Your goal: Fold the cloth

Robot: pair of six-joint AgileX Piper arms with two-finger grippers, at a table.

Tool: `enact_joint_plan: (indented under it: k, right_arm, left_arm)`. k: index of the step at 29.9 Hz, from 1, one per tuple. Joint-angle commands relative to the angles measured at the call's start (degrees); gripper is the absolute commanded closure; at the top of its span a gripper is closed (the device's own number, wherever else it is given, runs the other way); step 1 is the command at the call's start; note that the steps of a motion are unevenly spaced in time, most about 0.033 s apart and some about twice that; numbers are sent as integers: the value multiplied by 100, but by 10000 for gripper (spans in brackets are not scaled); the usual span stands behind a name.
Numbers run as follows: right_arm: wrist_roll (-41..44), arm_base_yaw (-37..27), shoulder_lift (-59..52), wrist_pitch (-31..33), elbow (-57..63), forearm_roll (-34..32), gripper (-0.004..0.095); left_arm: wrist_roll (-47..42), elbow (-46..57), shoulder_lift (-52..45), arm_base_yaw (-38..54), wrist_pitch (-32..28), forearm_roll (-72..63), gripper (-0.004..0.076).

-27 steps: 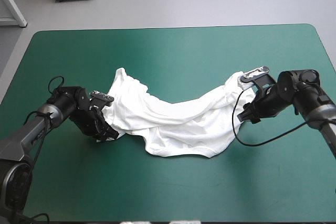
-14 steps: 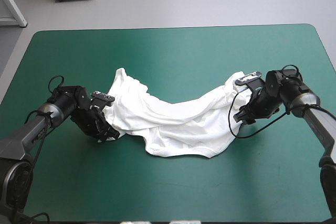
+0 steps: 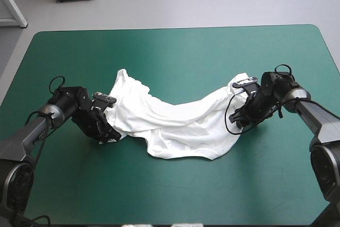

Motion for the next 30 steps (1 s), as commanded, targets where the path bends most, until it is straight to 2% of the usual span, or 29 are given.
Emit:
enact_joint_plan:
  k: [1, 7, 10, 16, 20, 24, 27, 30]
  right_arm:
    - [-47, 9, 4, -120, -92, 217, 387]
    - [-230, 17, 75, -167, -101, 387, 738]
    - [-516, 17, 75, -228, -101, 733, 908]
    - [-620, 17, 75, -72, -146, 1121, 925]
    - [-606, 17, 13, 990, -657, 1121, 924]
    - [-343, 17, -297, 1740, -1490, 973, 925]
    - [-26, 17, -730, 1812, -2116, 773, 925]
    - [83, 17, -1232, 1812, -2696, 762, 925]
  left_arm:
    - [65, -29, -29, -33, -121, -288, 733]
    - [65, -29, -29, -33, -131, -311, 733]
    - [80, -29, -29, -33, -144, -311, 733]
    - [102, -183, -43, -33, -116, -327, 733]
    - [102, -519, -396, -33, 477, -327, 733]
    - [102, -1020, -1046, -33, 1129, -257, 733]
    - [34, -1439, -1574, -33, 1639, -233, 733]
    - [-101, -1877, -2120, -33, 1690, -247, 733]
